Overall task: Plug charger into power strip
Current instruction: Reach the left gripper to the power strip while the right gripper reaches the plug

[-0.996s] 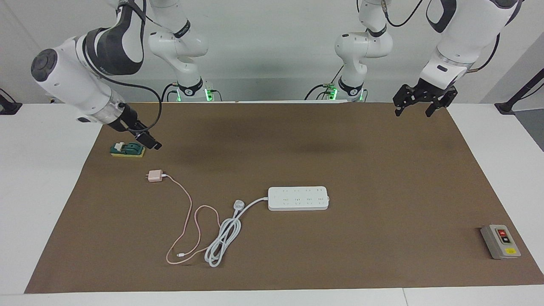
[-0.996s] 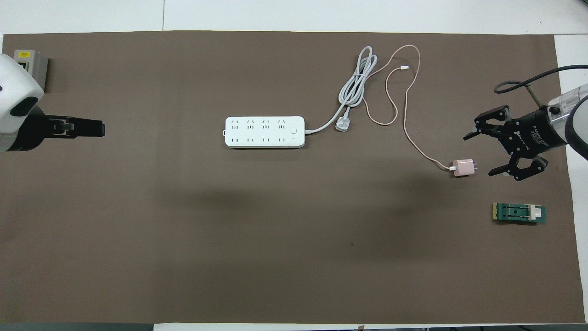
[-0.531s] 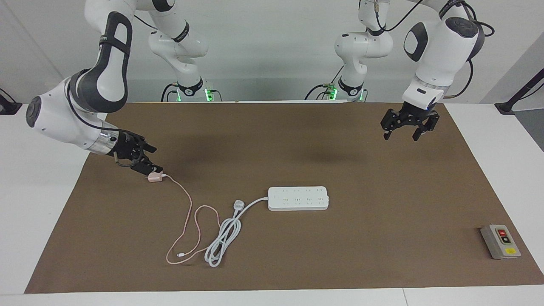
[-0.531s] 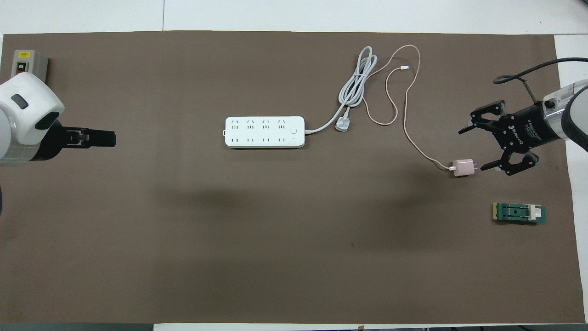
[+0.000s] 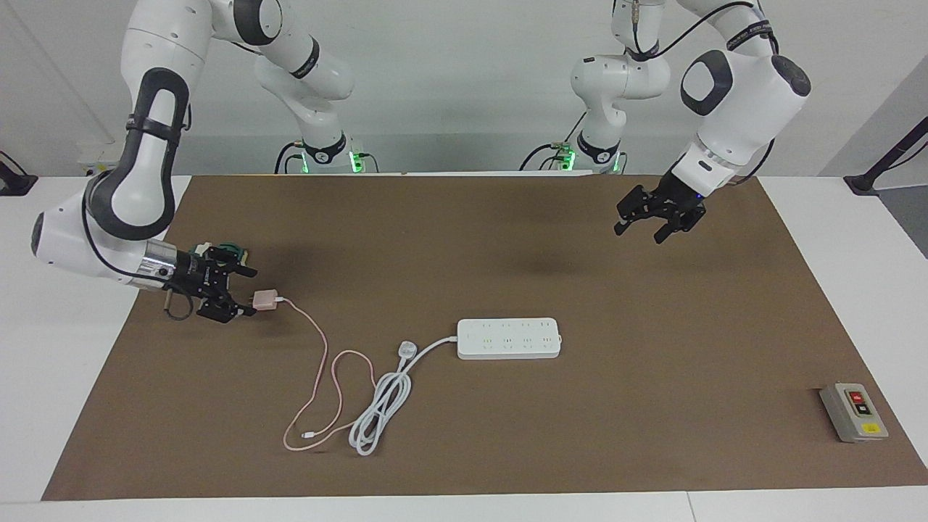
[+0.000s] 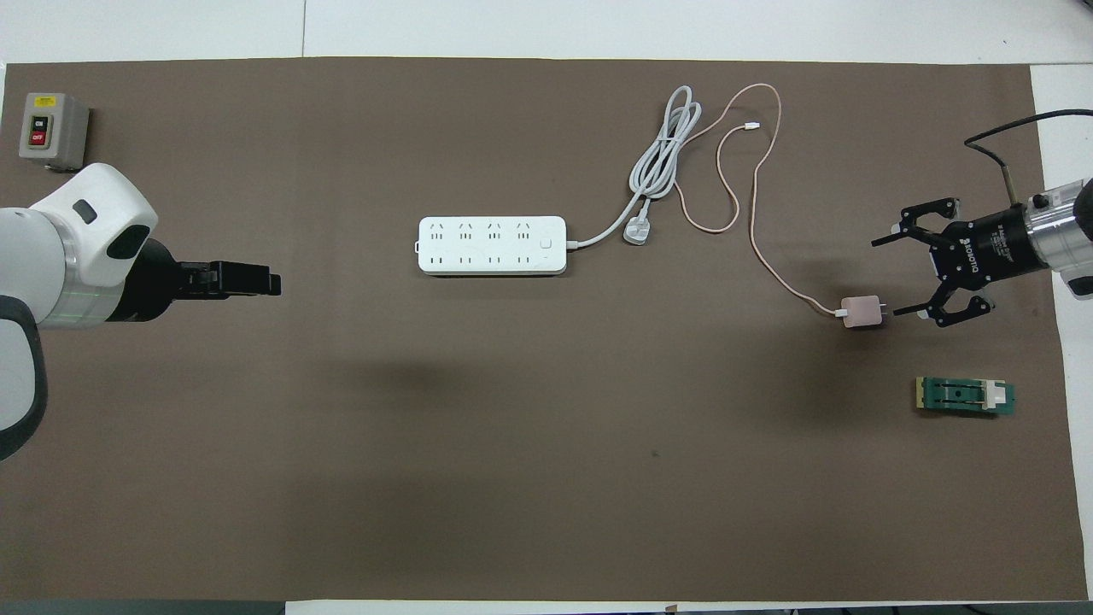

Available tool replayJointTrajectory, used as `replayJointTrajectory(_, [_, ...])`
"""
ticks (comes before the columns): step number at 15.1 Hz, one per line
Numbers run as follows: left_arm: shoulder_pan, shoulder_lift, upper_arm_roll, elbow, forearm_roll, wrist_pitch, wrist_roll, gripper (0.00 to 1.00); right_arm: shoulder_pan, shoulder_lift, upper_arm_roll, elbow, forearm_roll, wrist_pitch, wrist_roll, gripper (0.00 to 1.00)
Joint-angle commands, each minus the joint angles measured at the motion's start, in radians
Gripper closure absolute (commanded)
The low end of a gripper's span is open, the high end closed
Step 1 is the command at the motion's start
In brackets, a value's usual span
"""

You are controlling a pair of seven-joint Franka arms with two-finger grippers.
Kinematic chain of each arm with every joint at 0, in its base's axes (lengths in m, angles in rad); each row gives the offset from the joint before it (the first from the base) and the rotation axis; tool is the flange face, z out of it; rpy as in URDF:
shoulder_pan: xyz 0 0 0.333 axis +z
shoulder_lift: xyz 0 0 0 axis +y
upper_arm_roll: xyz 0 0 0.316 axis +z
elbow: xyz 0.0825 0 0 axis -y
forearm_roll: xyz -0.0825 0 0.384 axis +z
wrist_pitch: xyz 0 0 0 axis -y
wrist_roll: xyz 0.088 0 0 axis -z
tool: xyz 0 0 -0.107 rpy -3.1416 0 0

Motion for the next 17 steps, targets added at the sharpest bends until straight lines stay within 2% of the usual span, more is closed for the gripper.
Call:
replayJointTrajectory(1, [-0.001,0.061,0.010,0.016,-0.185,-0.038,0.101,0.00,-0.008,0.020,0.007,-0.008,0.054,0.013,0.011,0.00])
replayJointTrajectory(5, [0.006,0.127,0.010,0.039,-0.456,-0.112,0.263,0.00,-0.002,0.023,0.003,-0.051,0.033,0.015,-0.066,0.00])
replayJointTrajectory(9, [0.008,0.150,0.010,0.066,-0.672,-0.224,0.285,0.00,-0.007,0.011,-0.002,-0.115,0.035,0.061,-0.091,0.00])
replayJointTrajectory(11, [0.002,0.182,0.010,0.083,-0.757,-0.229,0.284,0.00,-0.016,0.000,-0.002,-0.141,0.036,0.067,-0.108,0.00])
replayJointTrajectory(14, [-0.008,0.256,0.007,0.120,-0.865,-0.226,0.284,0.00,-0.030,0.007,-0.004,-0.143,0.038,0.076,-0.128,0.00])
replayJointTrajectory(17, [-0.029,0.360,-0.016,0.172,-0.986,-0.253,0.342,0.00,-0.053,0.010,-0.004,-0.151,0.038,0.079,-0.150,0.00])
